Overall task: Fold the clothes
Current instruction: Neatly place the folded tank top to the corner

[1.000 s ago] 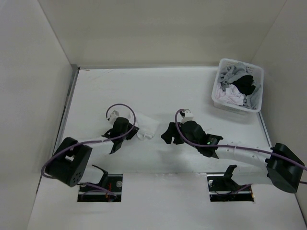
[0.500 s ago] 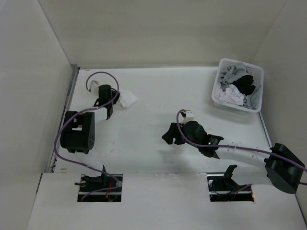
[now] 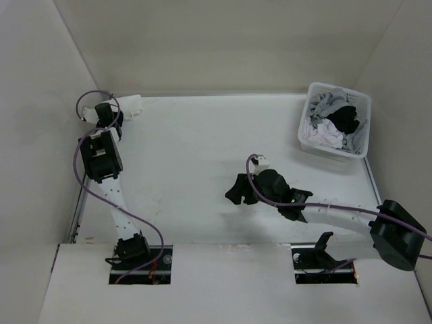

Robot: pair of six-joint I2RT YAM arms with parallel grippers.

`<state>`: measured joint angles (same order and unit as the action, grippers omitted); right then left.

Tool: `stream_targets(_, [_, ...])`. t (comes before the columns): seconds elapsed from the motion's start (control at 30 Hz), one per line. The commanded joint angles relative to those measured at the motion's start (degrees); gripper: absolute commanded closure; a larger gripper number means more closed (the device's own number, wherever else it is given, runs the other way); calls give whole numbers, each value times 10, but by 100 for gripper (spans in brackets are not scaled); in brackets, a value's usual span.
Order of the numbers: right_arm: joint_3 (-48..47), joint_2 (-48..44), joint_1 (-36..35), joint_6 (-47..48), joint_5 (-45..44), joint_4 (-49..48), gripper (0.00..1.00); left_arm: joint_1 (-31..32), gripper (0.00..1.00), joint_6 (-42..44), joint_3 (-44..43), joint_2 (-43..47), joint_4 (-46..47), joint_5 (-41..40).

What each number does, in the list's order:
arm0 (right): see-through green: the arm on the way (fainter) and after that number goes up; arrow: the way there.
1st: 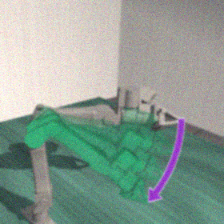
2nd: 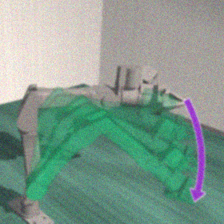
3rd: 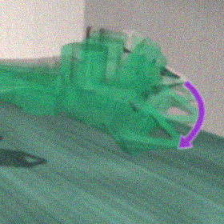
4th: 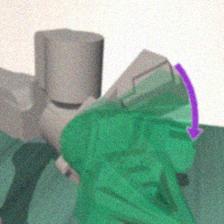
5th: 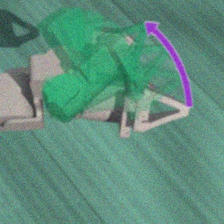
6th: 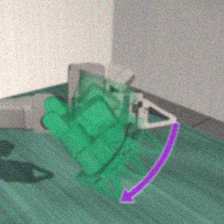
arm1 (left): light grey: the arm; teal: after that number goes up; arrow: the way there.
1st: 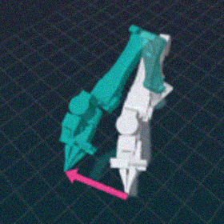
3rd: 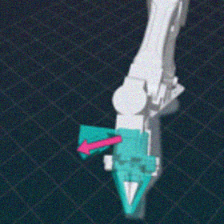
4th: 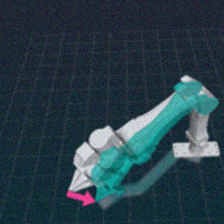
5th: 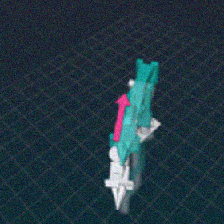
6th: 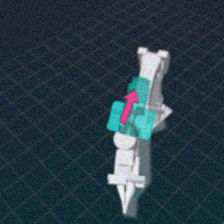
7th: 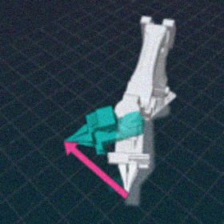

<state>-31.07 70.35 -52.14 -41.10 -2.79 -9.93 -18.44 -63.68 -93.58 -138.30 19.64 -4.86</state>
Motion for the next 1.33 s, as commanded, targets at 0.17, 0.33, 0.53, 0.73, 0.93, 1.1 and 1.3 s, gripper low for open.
stream_targets(0.17, [-50, 33, 3, 8, 12, -28, 26, 14, 64, 42, -24, -1, -57, 20])
stream_targets(0.33, [-67, 60, 4, 21, 19, -39, 19, 36, 46, 47, 135, 130, 37, -36])
stream_targets(0.53, [-58, 52, 3, 24, 17, -64, 22, 82, 44, 63, 321, 319, 75, -126])
stream_targets(0.73, [-45, 21, 13, 28, -19, -62, 95, 243, 42, 111, 457, 461, 84, -116])
stream_targets(0.93, [2, -90, 30, 32, -121, -9, 66, 461, 40, 185, 487, 510, 41, -84])
stream_targets(1.1, [55, -194, 65, 19, -158, 13, 31, 599, 39, 184, 530, 537, 23, -55])
stream_targets(1.3, [85, -235, 86, -10, -174, 33, 29, 688, 41, 143, 570, 533, 35, -89])
